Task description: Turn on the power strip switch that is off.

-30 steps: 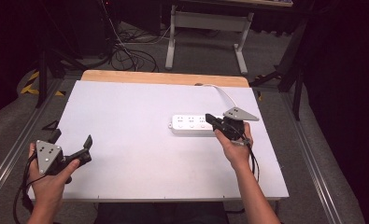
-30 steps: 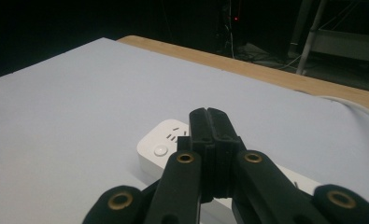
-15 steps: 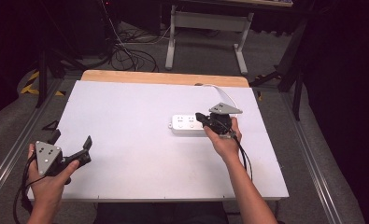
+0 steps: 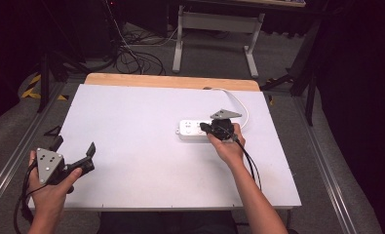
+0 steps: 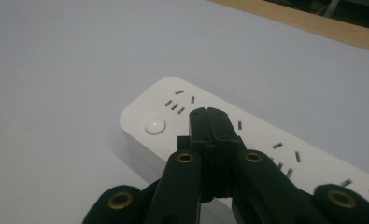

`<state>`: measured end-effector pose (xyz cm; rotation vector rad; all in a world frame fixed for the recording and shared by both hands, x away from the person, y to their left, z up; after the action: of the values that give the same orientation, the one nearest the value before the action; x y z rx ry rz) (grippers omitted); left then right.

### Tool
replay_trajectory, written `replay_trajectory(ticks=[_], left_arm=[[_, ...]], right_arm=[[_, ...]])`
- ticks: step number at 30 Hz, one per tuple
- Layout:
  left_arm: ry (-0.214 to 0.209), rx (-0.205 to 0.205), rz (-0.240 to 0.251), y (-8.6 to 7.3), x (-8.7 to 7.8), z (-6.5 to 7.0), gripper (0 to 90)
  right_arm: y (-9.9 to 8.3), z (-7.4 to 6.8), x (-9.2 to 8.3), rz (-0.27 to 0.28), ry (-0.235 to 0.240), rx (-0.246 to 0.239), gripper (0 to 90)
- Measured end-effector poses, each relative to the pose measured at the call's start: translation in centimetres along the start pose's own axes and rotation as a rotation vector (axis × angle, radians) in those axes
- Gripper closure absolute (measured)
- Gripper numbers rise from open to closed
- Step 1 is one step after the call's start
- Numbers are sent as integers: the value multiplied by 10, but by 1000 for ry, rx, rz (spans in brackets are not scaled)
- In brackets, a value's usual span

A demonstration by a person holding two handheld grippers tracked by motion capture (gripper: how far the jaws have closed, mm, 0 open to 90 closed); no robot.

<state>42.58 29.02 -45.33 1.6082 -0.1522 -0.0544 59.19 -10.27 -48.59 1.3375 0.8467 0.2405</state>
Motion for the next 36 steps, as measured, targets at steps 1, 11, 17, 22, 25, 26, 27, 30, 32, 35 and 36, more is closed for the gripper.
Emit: replay_trajectory(ticks=[1,11,17,22,25,26,27,30,32,35,36], left_arm=[[0,-1,-3,0,-1,0,56],[14,-4,-1,0,-8,-4,57],[19,-6,-1,0,-10,-5,57],[19,-11,4,1,-10,-4,57],[20,-10,8,1,-11,-4,57],[19,-11,7,1,-11,-4,57],[19,-10,7,1,-11,-4,57],[19,-12,7,1,-11,-4,58],[20,-13,5,1,-11,-5,57],[22,-13,5,1,-12,-5,58],[22,-12,6,1,-12,-5,58]], right_arm=[[-1,0,1,-5,2,0,900],[-8,0,11,-40,-3,-2,900],[-10,3,13,-61,-8,12,900],[-12,5,13,-49,-8,31,900],[-13,5,13,-46,-12,24,900],[-13,5,13,-46,-14,20,900],[-13,4,14,-44,-15,18,900],[-13,3,14,-44,-16,29,900],[-14,3,14,-41,-13,36,900],[-15,4,14,-35,-11,54,900],[-15,4,14,-36,-12,57,900]])
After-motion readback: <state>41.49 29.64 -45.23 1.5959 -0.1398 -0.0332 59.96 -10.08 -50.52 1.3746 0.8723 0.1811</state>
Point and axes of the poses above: each handheld gripper's, and its own axes: x roughly forward along the jaws, y roughly out of its top, z roughly to its right, the point moved 6 cm from there along x, roughly forward along the jaws, and after that the axes turned 10 degrees about z, right-handed, at the moved point
